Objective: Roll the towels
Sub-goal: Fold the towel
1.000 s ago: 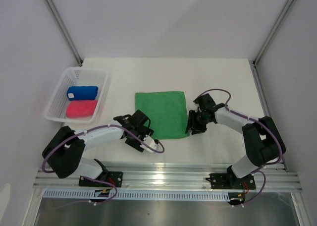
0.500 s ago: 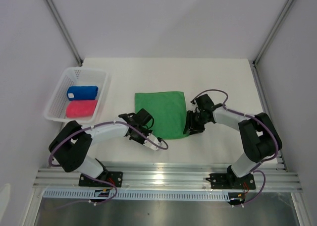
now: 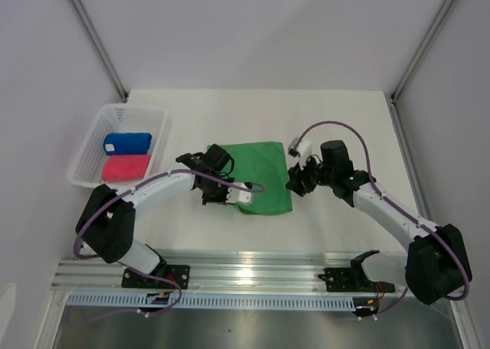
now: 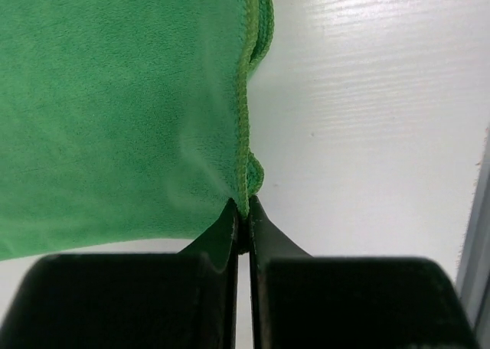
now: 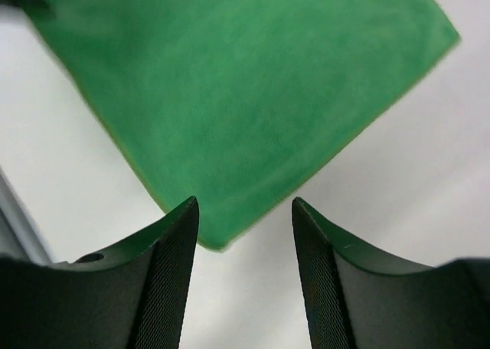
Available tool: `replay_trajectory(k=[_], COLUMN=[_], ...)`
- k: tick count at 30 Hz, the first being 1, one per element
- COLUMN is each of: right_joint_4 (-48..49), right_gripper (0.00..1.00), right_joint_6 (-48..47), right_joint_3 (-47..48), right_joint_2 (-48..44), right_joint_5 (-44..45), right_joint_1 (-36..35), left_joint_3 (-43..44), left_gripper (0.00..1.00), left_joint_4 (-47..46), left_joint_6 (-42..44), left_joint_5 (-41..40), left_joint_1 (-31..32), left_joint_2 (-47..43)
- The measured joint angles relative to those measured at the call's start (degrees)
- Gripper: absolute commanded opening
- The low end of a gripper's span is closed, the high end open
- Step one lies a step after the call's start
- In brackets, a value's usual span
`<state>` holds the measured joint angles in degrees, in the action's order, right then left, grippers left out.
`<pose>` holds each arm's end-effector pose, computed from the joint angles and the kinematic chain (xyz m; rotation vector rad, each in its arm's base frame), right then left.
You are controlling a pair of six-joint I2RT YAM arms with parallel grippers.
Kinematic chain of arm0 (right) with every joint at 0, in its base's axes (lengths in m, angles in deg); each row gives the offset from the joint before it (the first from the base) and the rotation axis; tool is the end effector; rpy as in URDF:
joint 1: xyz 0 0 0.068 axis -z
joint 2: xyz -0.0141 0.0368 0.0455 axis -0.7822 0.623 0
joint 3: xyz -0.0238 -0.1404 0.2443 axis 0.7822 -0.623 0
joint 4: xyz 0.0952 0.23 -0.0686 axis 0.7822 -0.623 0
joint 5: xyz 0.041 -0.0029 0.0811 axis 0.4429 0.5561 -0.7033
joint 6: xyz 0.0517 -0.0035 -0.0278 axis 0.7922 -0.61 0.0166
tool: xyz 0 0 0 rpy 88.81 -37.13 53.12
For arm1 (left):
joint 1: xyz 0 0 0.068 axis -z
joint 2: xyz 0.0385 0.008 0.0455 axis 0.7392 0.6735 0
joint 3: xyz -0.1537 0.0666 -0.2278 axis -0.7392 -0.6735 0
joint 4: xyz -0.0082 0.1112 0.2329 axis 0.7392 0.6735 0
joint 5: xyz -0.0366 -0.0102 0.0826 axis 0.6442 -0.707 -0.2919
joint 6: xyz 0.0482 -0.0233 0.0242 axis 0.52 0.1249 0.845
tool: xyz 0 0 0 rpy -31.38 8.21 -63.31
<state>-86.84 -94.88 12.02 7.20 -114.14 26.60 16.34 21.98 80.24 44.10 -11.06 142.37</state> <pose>0.2293 0.1265 0.2560 -0.9464 1.9909 0.6057 0.2110 -0.1715 0.2101 2.1735 1.7791 -0.3051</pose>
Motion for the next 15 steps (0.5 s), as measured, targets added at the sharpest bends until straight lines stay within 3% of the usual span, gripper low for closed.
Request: replay_trajectory(k=[7, 11, 15], right_joint_4=[-6.34, -3.69, -0.63], right_gripper=[0.59, 0.6, 0.59], right_joint_6=[-31.23, -37.92, -41.4], right_joint_3=[-6.49, -12.83, -13.38], right_joint_2=[0.94, -0.61, 1.86], right_joint_5=[-6.78, -6.82, -6.43], right_joint_1=[-5.84, -9.81, -13.38], left_joint_3=[0.9, 0.9, 0.87], left_gripper=[0.01, 0.01, 0.01], left_joint_4=[2.03, 2.12, 2.12], left_joint_6=[-3.91, -5.14, -6.05], left_joint_5=[2.6, 2.73, 2.78], left_joint_1=[-0.83, -0.85, -0.85], left_joint_2=[0.0, 0.0, -0.02])
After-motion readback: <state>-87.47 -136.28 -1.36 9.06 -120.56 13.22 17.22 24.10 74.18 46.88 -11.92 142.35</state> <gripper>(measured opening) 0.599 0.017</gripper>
